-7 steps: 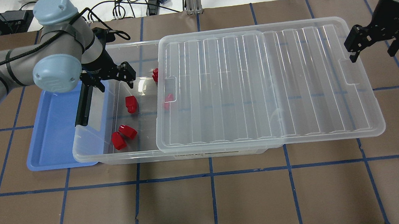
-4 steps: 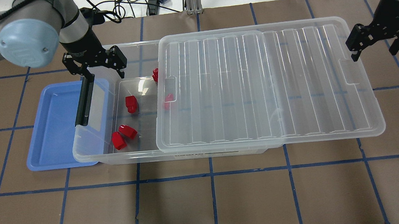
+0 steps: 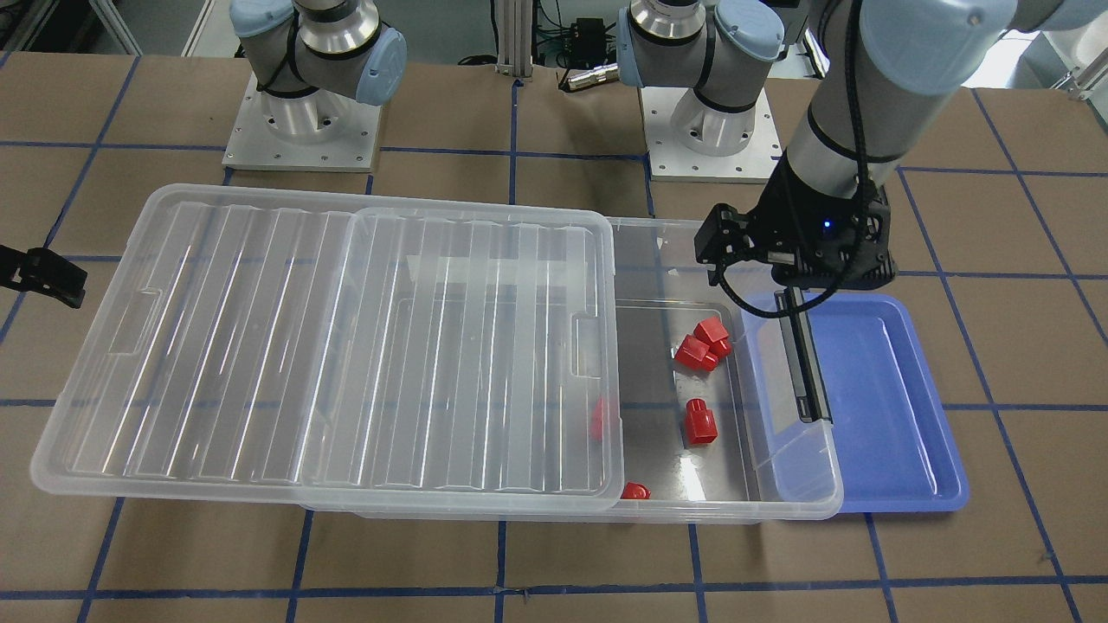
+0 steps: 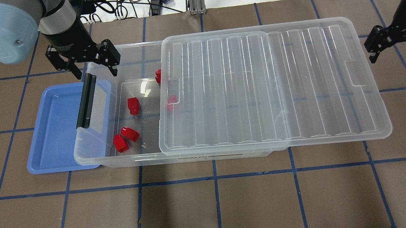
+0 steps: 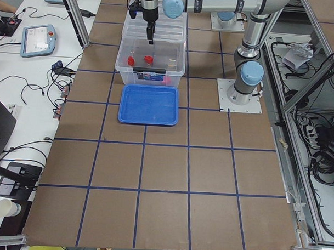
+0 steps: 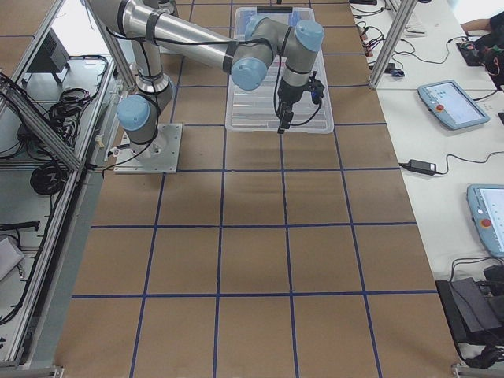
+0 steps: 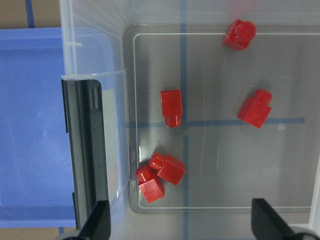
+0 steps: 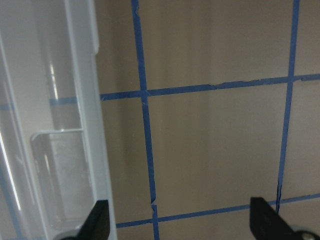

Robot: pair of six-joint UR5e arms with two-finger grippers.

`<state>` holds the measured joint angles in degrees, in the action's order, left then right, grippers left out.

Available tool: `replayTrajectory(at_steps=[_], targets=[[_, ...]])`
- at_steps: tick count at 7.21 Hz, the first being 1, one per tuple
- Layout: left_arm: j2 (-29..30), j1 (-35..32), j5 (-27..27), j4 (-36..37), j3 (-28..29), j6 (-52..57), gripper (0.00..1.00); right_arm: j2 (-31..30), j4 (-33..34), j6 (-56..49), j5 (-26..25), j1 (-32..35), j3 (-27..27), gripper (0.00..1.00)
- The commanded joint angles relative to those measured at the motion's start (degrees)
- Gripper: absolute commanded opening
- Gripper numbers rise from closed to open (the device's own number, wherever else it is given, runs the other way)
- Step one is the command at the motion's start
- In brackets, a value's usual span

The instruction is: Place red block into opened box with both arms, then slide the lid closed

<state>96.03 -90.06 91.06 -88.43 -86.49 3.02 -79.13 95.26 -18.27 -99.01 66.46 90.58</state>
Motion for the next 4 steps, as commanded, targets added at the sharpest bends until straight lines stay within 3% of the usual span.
replayTrajectory(at_steps=[1,4], targets=[[-1.90,-1.96,1.30,0.01,0.18,-0.03,1.00,1.78,0.71,-0.10,-0.84,-1.42,0.30,1.00],[-2.08,-2.05,1.66,0.01,0.18,-0.03,1.00,2.48,0.89,-0.01,-0.05,-0.98,2.23,1.00]])
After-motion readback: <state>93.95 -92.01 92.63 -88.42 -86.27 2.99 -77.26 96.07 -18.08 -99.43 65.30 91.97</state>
